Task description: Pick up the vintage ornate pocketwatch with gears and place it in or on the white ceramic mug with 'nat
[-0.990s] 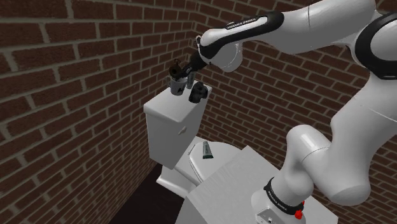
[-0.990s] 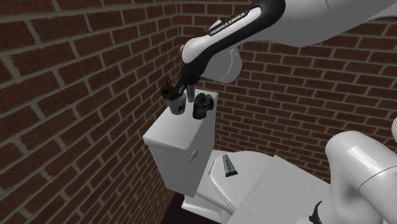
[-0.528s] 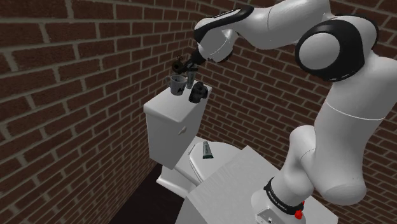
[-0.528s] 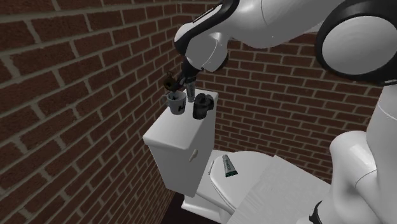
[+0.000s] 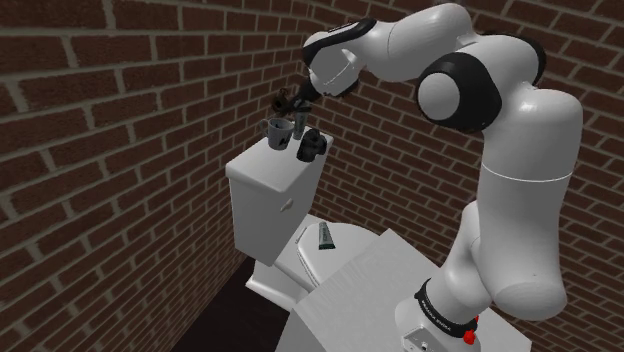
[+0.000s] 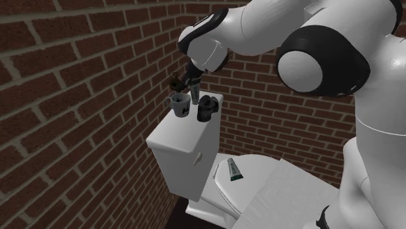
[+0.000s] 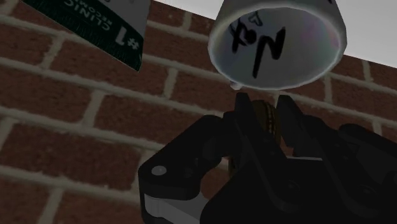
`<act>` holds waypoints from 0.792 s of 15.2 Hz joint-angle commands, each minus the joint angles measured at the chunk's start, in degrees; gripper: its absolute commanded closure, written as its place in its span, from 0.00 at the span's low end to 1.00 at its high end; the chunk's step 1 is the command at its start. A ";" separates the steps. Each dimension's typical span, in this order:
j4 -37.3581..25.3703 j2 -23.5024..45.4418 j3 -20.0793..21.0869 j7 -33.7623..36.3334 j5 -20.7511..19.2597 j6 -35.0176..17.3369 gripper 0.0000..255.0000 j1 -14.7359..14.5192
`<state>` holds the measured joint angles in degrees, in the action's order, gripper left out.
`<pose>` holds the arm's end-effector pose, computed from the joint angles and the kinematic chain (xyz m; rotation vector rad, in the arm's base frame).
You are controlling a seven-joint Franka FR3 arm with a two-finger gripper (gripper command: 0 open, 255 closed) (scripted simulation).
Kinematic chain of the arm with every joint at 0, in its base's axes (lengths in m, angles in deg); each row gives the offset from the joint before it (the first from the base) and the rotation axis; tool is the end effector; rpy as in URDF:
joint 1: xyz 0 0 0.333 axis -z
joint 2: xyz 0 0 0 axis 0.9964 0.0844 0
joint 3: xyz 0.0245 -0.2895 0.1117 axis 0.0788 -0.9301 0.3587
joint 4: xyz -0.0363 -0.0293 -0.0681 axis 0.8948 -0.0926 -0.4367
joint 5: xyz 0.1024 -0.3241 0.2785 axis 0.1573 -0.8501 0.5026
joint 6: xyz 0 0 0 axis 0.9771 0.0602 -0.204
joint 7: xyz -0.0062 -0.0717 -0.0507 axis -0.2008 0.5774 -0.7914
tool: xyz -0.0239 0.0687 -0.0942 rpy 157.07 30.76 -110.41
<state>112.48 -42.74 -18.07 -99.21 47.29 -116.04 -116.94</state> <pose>0.7064 -0.1165 0.3644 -2.7641 -0.8868 -0.9906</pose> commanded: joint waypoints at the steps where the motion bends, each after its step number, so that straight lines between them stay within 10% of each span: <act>1: 0.24 0.81 0.75 -1.34 1.45 -0.53 1.00 0.60; 12: 0.69 2.20 2.06 -3.62 3.96 -1.52 1.00 1.53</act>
<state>113.18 -40.55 -16.02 -102.83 51.24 -117.55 -115.41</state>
